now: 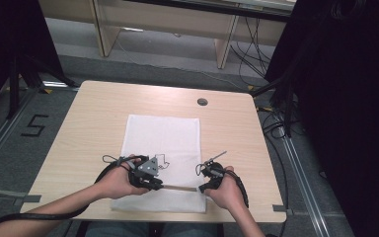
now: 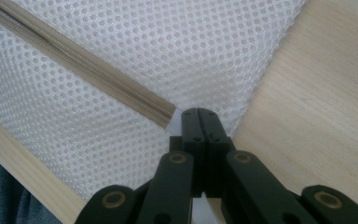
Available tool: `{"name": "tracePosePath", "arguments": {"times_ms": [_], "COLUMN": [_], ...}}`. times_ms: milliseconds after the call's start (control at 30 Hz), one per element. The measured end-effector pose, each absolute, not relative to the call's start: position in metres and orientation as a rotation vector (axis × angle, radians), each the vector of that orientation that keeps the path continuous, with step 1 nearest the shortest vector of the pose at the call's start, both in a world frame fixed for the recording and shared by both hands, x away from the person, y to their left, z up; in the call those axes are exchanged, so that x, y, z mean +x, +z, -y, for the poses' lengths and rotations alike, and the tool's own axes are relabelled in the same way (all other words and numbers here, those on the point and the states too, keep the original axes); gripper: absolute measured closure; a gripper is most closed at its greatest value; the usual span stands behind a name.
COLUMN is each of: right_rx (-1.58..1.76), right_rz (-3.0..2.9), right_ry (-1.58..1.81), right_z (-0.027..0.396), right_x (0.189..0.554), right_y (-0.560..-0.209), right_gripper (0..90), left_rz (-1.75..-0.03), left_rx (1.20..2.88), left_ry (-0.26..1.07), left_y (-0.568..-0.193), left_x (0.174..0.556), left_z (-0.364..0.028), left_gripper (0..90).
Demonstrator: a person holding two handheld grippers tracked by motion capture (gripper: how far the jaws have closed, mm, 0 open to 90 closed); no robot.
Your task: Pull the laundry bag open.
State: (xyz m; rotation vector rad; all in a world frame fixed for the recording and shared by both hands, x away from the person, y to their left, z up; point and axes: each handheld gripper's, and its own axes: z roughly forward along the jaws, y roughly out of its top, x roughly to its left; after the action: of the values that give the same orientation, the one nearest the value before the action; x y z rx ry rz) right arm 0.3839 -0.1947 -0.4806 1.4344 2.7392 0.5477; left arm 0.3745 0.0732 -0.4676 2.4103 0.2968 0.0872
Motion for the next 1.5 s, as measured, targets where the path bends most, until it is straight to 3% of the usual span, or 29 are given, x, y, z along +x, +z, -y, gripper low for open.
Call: {"name": "tracePosePath", "arguments": {"times_ms": [1500], "right_rx": [1.436], "right_rz": [-2.743], "right_ry": [0.556], "right_z": [0.195], "right_x": [0.384], "right_y": [-0.48], "right_gripper": [90.0], "left_rz": [-0.313], "left_rx": [2.404], "left_ry": [0.109], "left_y": [-0.467], "left_x": [0.372], "left_z": [-0.09], "left_gripper": [81.7]}}
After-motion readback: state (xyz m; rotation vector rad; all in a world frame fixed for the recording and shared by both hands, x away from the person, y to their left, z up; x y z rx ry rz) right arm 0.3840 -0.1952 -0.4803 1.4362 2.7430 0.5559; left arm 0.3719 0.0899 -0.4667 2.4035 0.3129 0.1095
